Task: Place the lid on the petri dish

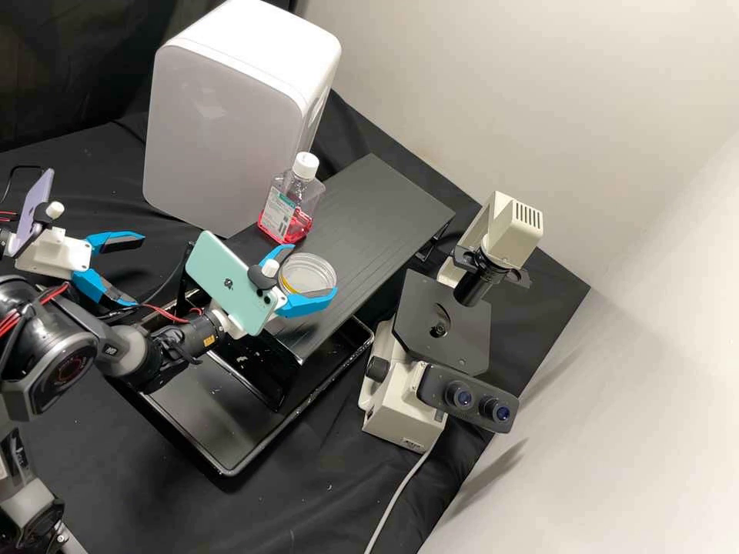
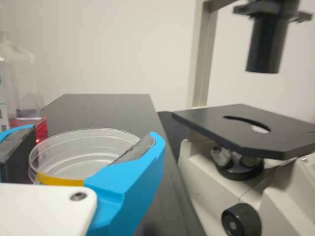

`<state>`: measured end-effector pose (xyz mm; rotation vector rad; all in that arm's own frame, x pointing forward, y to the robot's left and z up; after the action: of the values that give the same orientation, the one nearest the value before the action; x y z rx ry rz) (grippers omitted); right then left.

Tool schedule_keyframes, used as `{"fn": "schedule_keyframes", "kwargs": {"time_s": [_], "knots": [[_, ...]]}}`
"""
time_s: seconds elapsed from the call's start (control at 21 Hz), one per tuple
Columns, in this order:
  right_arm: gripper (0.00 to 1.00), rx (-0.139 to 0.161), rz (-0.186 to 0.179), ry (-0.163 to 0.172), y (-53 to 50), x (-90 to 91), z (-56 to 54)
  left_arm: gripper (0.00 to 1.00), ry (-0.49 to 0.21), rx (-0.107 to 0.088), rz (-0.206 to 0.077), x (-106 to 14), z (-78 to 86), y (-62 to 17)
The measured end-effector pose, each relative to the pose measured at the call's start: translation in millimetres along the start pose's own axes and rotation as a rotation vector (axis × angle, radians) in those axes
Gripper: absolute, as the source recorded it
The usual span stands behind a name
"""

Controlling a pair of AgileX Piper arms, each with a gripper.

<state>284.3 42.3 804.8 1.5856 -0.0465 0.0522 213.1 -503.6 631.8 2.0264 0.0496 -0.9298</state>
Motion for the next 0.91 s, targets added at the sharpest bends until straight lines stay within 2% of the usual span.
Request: {"fn": "schedule_keyframes", "kwargs": {"time_s": [0.29,0.52,0.91], "knots": [[0.0,-0.001,-0.039,-0.007,-9.5,6.4,-0.8,1.0,0.0,0.0,0.0,0.0,0.0,0.0],[0.0,-0.003,-0.044,-0.013,-13.0,11.0,1.5,1.0,-0.002,0.0,-0.001,0.0,0.5,-0.2],[0.0,-0.003,-0.038,-0.013,-11.8,11.5,2.0,1.0,-0.003,0.0,-0.001,0.1,1.4,-0.4]]}}
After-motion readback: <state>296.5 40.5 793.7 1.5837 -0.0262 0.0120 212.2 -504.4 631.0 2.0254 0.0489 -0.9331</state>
